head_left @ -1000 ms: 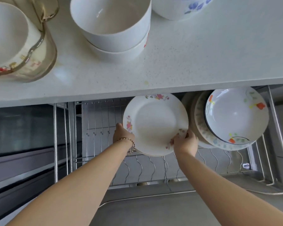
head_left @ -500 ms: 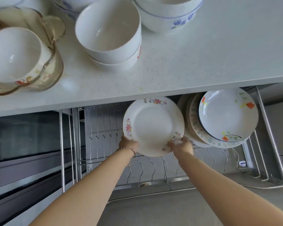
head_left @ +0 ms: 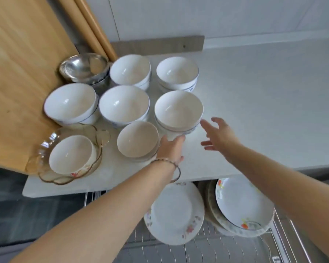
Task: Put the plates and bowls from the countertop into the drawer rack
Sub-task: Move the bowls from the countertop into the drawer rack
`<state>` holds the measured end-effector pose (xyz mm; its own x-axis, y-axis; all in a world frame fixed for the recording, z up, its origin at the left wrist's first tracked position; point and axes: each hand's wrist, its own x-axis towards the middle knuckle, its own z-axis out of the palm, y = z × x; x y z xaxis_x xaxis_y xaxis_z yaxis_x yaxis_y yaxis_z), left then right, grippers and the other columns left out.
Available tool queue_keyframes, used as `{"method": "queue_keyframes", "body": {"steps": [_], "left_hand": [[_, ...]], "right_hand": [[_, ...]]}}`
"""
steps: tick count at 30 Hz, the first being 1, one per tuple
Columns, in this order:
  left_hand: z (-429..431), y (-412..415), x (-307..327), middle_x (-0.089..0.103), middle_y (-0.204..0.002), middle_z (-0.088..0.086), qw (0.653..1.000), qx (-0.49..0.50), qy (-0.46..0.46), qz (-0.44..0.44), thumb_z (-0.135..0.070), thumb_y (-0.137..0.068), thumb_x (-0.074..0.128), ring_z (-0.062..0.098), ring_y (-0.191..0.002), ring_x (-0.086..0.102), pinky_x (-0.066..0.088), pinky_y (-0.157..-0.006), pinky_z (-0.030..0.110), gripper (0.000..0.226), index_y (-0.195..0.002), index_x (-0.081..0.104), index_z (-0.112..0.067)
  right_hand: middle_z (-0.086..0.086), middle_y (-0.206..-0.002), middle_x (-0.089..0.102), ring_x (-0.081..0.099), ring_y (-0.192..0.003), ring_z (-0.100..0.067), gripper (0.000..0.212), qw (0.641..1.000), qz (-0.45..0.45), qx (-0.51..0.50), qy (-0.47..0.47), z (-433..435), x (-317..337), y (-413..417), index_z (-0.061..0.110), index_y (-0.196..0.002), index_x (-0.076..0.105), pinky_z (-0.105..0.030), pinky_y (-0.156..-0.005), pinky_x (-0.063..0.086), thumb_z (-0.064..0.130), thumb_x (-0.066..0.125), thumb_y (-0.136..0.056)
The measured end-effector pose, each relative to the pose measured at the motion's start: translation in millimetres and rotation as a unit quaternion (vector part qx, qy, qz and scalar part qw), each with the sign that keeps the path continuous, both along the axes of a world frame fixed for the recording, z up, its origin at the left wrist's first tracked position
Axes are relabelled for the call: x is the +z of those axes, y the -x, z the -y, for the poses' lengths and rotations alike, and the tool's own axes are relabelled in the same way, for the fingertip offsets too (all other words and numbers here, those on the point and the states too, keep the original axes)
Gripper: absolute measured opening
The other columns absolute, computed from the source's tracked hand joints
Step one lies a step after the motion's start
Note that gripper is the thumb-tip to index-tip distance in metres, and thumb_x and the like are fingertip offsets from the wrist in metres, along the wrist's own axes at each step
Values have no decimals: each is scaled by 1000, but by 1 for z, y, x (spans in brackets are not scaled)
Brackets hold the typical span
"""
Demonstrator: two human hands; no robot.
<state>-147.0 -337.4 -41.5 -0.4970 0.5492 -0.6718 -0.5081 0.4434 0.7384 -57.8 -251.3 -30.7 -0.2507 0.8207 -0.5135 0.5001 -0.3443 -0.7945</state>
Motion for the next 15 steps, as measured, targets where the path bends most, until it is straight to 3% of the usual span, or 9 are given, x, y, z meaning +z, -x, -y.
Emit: {"method": "queue_keyframes", "body": {"steps": [2,5,7,10,13,15], "left_hand": [[-23,4,-5,35,-145,2,997,52,1,52,-32,-90,53,25,-126,45,47,-77,33,67,-147,21,-20],[-40,9,-17,27,-153,1,988,117,-45,85,-36,-90,52,29,-130,45,47,-75,34,71,-148,11,-27],[-47,10,-24,33,-150,2,980,155,-67,103,-35,-91,51,30,-122,53,47,-81,35,68,-147,12,-29],[-41,6,-25,51,-123,9,984,150,-52,78,-24,-92,49,24,-82,61,51,-70,34,50,-138,29,-20],[-17,-5,-13,58,-107,15,998,53,-19,19,-19,-92,49,22,-68,62,53,-65,32,32,-122,38,-14],[7,-19,-1,63,-102,16,999,-38,-11,-21,-20,-92,52,24,-69,66,56,-68,35,40,-127,33,-21]], "right_hand": [[-19,-123,50,64,-84,-34,58,995,-13,12,102,-18,5,18,16,-140,32,-39,-81,56,41,52,-91],[-26,-111,50,64,-80,-35,33,970,-108,-6,219,-25,-5,36,8,-119,39,-41,-76,56,24,51,-93],[-24,-104,54,61,-75,-32,29,967,-146,-38,205,-27,-16,41,6,-116,43,-40,-70,56,7,46,-87],[-16,-91,56,60,-83,-33,23,967,-173,-69,176,-23,-22,27,8,-104,48,-38,-63,59,-1,42,-83],[-11,-84,57,60,-79,-29,22,969,-180,-68,158,-13,-22,-13,13,-87,55,-37,-69,59,-4,41,-83],[-9,-83,59,61,-74,-24,27,973,-171,-47,150,-1,-18,-51,18,-83,57,-33,-65,60,-4,41,-82]]}}
